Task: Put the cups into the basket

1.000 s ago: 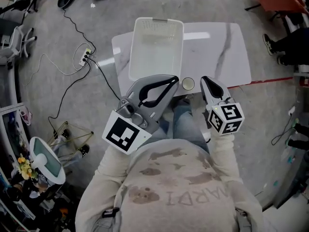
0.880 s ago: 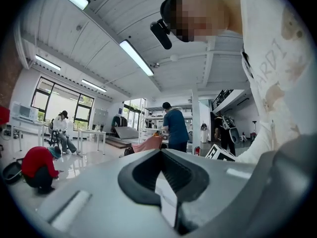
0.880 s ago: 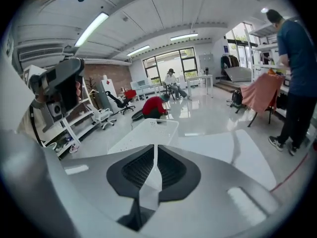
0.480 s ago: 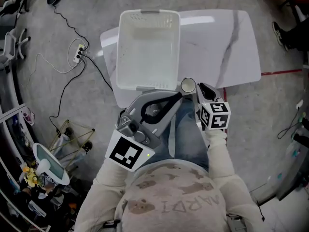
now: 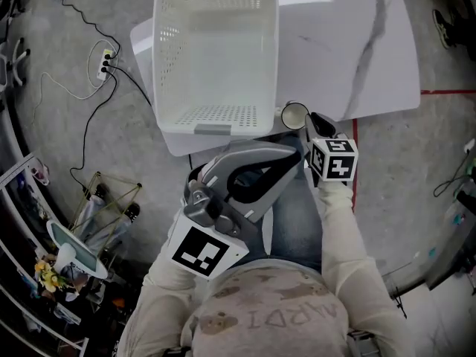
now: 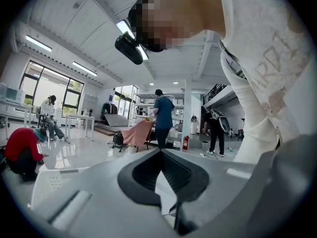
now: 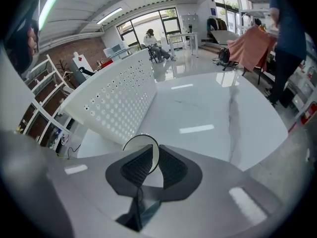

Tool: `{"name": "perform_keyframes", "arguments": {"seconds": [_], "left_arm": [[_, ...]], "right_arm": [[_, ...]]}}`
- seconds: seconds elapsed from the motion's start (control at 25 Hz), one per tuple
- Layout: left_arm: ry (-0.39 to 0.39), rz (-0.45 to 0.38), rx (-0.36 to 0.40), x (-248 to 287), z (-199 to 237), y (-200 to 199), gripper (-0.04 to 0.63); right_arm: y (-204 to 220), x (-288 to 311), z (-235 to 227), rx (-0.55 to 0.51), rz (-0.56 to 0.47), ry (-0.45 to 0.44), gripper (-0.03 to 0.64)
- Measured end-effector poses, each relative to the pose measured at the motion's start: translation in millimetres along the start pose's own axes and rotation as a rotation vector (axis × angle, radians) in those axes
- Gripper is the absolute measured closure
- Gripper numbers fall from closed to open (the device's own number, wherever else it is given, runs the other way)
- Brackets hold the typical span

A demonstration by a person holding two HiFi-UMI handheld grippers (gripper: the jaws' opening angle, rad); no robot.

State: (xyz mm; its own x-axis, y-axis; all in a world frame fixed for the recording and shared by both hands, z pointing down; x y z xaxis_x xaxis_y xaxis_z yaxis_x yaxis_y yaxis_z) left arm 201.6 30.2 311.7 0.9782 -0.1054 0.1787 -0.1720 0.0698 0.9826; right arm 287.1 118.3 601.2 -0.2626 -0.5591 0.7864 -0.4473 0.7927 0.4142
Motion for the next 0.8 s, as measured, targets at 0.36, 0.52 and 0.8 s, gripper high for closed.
{"name": "perform_keyframes", "arguments": {"seconds": [0.36,0.52,0.8], "left_arm": [[-0.025,0.022,-0.019,-5,-2,23,0.595],[-0.037,0.025,-0.024,-6,-1,25,0.595],[-0.049,0.024,-0.028,-5,-1,28,0.595]], "right_arm": [[14,29,-12,0.022,0.092,0.045,0.543],[14,36,-15,0.039,0.132,0.063,0.535],[13,44,-17,0.019,0.173,0.118,0.554]]}}
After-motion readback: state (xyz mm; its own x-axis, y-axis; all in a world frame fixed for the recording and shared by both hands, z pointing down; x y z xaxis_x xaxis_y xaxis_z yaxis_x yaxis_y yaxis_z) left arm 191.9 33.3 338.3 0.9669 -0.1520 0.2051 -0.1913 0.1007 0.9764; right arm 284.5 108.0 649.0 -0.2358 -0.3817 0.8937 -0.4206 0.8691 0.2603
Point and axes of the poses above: the fingertips, and each gripper's own axes: x forward along the fingers, z to its left, y out of its underside, the point moved 2 cm from there along -x, backward along the fingers, and after that the axes turned 15 degrees about -y, right-handed, at the moved point
